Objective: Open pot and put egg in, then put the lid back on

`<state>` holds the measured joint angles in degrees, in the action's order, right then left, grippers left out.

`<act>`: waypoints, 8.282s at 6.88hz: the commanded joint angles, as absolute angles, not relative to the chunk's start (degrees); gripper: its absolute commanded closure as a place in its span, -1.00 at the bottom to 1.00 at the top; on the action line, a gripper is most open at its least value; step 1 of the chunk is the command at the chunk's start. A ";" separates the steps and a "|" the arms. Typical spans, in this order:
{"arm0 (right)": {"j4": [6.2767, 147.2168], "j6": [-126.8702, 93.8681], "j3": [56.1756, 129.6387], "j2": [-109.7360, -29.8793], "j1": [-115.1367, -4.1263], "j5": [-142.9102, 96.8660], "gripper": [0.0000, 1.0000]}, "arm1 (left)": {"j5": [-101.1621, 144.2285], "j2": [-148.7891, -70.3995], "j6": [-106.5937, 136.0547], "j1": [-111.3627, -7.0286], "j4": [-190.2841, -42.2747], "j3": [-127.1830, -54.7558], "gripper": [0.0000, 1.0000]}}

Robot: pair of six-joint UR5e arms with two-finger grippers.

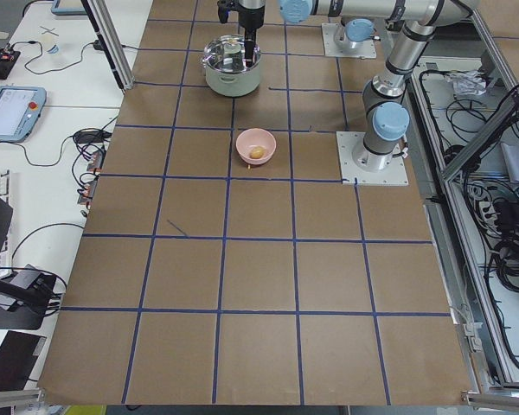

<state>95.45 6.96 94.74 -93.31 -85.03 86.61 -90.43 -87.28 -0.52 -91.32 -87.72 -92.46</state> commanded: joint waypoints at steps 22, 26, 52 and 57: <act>111.09 -18.28 88.59 -70.49 -107.23 87.45 -0.89 | -90.96 -89.99 -14.94 -76.91 -70.91 -112.72 -1.00; 111.09 -18.28 88.77 -70.49 -107.23 87.54 -0.28 | -90.97 -94.57 -15.12 -76.12 -56.02 -121.79 -1.00; 86.13 10.72 87.01 -89.30 -82.35 88.86 0.37 | -90.44 -100.11 -16.79 -72.25 -49.92 -125.68 0.98; 85.87 10.63 87.10 -90.17 -82.53 88.68 0.36 | -91.23 -97.13 -12.33 -74.96 -58.47 -117.11 0.99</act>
<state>85.90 10.61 87.05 -89.97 -82.58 88.75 -91.07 -98.64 -14.54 -73.59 -53.02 -121.23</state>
